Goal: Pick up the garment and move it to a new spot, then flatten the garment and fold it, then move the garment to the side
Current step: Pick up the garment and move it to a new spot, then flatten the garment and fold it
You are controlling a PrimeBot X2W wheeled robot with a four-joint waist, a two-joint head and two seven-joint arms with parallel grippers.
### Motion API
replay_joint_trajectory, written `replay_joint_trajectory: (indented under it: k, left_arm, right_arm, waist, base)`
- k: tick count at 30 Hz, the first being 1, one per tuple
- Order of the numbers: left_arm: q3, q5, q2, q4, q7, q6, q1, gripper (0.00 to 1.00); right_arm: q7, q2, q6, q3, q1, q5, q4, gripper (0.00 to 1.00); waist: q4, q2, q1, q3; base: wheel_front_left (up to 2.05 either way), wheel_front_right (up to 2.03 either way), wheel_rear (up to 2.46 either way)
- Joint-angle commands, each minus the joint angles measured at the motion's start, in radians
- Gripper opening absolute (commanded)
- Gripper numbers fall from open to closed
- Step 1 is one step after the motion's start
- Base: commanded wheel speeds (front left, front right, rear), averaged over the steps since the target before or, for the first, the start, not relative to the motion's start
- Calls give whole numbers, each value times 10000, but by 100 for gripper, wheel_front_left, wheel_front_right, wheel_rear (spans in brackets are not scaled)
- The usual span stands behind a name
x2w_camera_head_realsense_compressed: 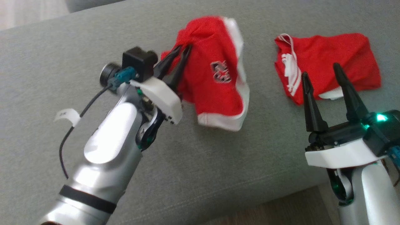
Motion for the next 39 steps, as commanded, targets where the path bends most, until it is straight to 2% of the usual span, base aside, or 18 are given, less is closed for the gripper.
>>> replay_joint_trajectory:
  k: [1, 2, 6, 11, 17, 24, 27, 31, 39]
  left_arm:
    - [248, 69, 183, 76, -82, 89, -179, 91]
    - [161, 130, 168, 422, -33, 131, -155, 100]
    - [113, 183, 108, 1288, -311, 280, -160, 100]
    - [571, -64, 122, 1391, -1034, 611, -30, 100]
    - [1310, -269, 379, 482, -1399, 1062, 863, 100]
    - [2778, -156, 375, -2299, -1437, 1592, 3432, 100]
    - [3327, 50, 182, -3316, -1439, 1476, 4516, 100]
    - [3918, 642, -27, -3949, -1439, 1239, 5540, 100]
    - [4202, 1230, -352, -4123, -1440, 983, 5869, 100]
  right_arm:
    - [-108, 69, -4, 260, -347, 105, -246, 100]
    - [-127, 69, -4, 277, -336, 119, -213, 100]
    - [-188, 69, -4, 293, -281, 130, -124, 100]
    - [-201, 70, -4, 256, -148, 115, -95, 100]
    - [-86, 70, -4, 430, 88, -38, -17, 100]
    - [161, 70, -4, 391, 728, -335, 89, 100]
    - [212, 70, -4, 377, 953, -337, 202, 100]
    - [209, 70, -4, 283, 1252, -359, 375, 100]
    - [261, 70, -4, 75, 1304, -414, 332, 100]
  waist:
    - [-266, -1, 0, 119]
    - [-316, -1, 0, 120]
    - [-354, -1, 0, 90]
    - [51, -1, 0, -176]
    - [733, -1, 0, -628]
    - [1694, -1, 0, -1163]
    - [1921, -1, 0, -1285]
    - [2142, -1, 0, -1464]
    - [2548, -1, 0, -1460]
  base:
    - [0, 0, 0]
    - [0, 0, 0]
    - [0, 0, 0]
    - [0, 0, 0]
    - [0, 0, 0]
    - [0, 0, 0]
    - [0, 0, 0]
    - [0, 0, 0]
    - [0, 0, 0]
